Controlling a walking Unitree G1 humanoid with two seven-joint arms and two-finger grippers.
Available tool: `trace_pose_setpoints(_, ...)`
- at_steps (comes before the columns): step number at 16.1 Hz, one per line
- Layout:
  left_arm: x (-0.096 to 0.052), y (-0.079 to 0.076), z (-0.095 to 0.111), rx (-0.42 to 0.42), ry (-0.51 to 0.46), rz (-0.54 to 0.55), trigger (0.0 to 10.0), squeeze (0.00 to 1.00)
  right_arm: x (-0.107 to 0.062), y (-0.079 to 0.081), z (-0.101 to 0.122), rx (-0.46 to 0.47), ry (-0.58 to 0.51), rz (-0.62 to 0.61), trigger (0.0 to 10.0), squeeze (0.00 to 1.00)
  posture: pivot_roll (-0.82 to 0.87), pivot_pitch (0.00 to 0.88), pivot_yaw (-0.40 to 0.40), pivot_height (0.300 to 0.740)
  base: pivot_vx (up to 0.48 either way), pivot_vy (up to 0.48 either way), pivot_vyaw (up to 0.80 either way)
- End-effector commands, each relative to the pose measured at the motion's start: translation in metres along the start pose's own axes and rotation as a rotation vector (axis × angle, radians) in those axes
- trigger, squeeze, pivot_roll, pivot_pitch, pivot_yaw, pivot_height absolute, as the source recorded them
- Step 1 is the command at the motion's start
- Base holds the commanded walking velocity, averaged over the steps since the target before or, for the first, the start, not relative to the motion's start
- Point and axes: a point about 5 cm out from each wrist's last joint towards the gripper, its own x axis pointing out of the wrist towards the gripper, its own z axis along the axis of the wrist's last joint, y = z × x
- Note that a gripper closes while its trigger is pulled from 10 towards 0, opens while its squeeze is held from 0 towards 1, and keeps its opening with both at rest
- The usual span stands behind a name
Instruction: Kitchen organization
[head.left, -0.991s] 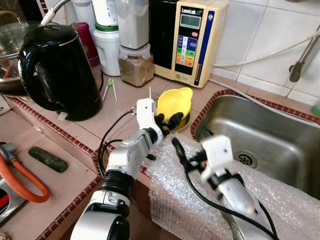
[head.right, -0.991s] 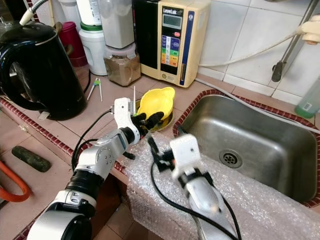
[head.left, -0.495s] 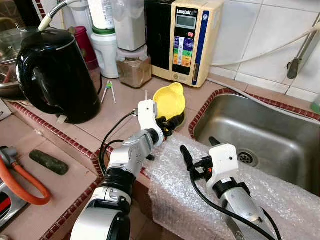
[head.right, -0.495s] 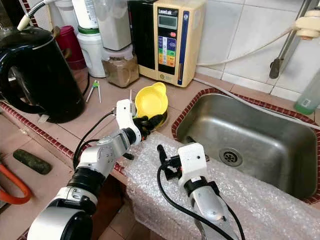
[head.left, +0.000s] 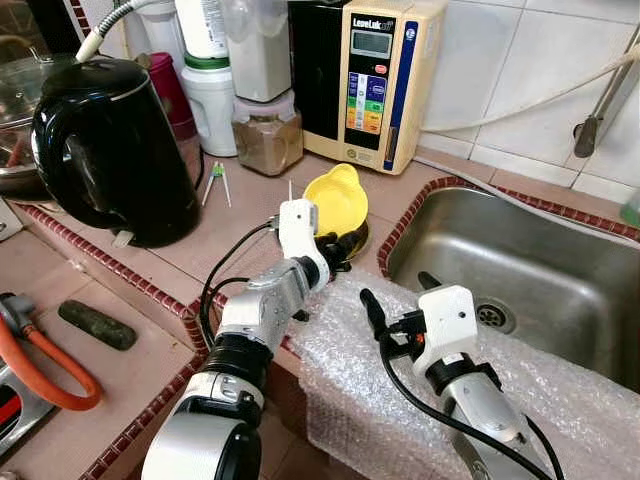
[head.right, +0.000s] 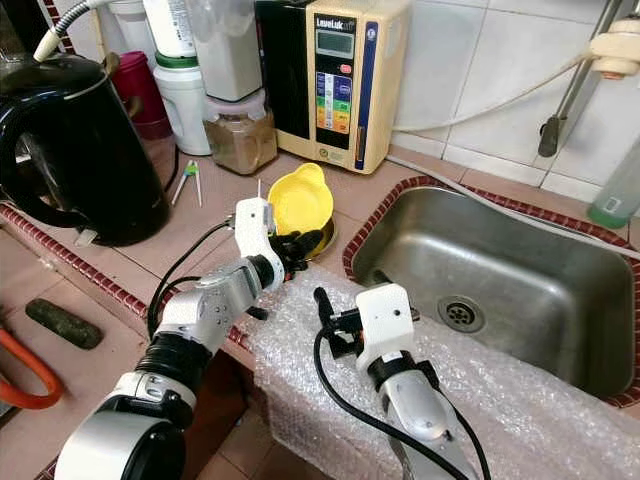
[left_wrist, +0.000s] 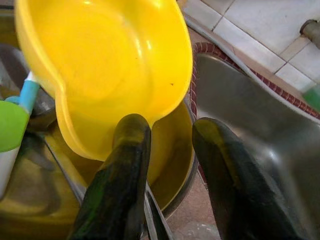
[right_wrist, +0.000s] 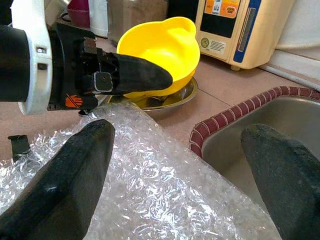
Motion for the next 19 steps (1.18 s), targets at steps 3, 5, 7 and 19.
trace_pose_setpoints(3, 0.003, -0.016, 0.005, 0.024, -0.015, -0.041, 0.0, 0.00, 0.001, 0.000, 0.003, 0.000, -0.008, -0.009, 10.0, 0.00, -0.03, 0.000, 0.067, 0.740, 0.000, 0.000, 0.00)
trace_pose_setpoints(5, 0.002, -0.019, 0.008, 0.083, -0.046, -0.063, 0.0, 0.00, 0.001, -0.001, 0.002, -0.004, -0.005, -0.010, 10.0, 0.00, -0.03, 0.000, 0.062, 0.740, 0.000, 0.000, 0.00)
trace_pose_setpoints(7, 0.000, -0.024, 0.014, 0.149, -0.100, -0.103, 0.0, 0.00, 0.000, -0.002, 0.002, -0.007, -0.005, -0.007, 10.0, 0.00, -0.03, 0.000, 0.059, 0.740, 0.000, 0.000, 0.00)
trace_pose_setpoints(19, -0.009, 0.034, 0.030, 0.258, -0.289, 0.233, 10.0, 1.00, 0.002, 0.005, 0.004, -0.011, -0.030, 0.002, 10.0, 0.00, -0.03, 0.000, 0.080, 0.740, 0.000, 0.000, 0.00)
